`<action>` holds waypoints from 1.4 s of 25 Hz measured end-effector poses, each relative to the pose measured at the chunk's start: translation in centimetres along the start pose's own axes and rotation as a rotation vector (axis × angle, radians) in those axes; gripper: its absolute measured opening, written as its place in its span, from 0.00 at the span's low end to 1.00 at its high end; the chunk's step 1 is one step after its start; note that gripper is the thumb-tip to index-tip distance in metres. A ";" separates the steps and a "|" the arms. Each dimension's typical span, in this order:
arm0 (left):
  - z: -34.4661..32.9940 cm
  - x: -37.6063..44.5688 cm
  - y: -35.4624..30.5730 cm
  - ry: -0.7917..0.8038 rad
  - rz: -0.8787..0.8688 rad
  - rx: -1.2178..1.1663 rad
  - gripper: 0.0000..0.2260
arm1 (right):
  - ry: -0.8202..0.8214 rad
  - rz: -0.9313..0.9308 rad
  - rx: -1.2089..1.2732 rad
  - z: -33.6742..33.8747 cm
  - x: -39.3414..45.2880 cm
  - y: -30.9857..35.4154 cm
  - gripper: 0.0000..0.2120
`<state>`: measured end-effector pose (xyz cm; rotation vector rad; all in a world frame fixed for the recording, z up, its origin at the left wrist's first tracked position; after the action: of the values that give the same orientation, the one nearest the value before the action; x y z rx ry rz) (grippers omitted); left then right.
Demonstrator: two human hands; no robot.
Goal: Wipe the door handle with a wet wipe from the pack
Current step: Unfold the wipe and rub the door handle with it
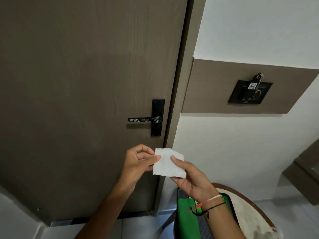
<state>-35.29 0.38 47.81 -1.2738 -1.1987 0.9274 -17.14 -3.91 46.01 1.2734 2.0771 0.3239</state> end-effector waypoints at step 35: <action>13.7 27.6 -1.4 -0.478 -1.514 1.799 0.32 | -1.212 1.453 -1.420 -1.8 25.6 2.4 0.42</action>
<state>-43.88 29.77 51.70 1.2394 -0.7272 0.6049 -24.29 19.55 38.00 1.1339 -0.4537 0.9969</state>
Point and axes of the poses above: each hand's wrist, its own x-axis towards the middle knuckle, its own z-axis out of the back of the hand, y = z × x, the point moved 1 cm from there along x, towards the middle knuckle, and after that the axes turned 9 degrees about -z, right-handed, at the moved point
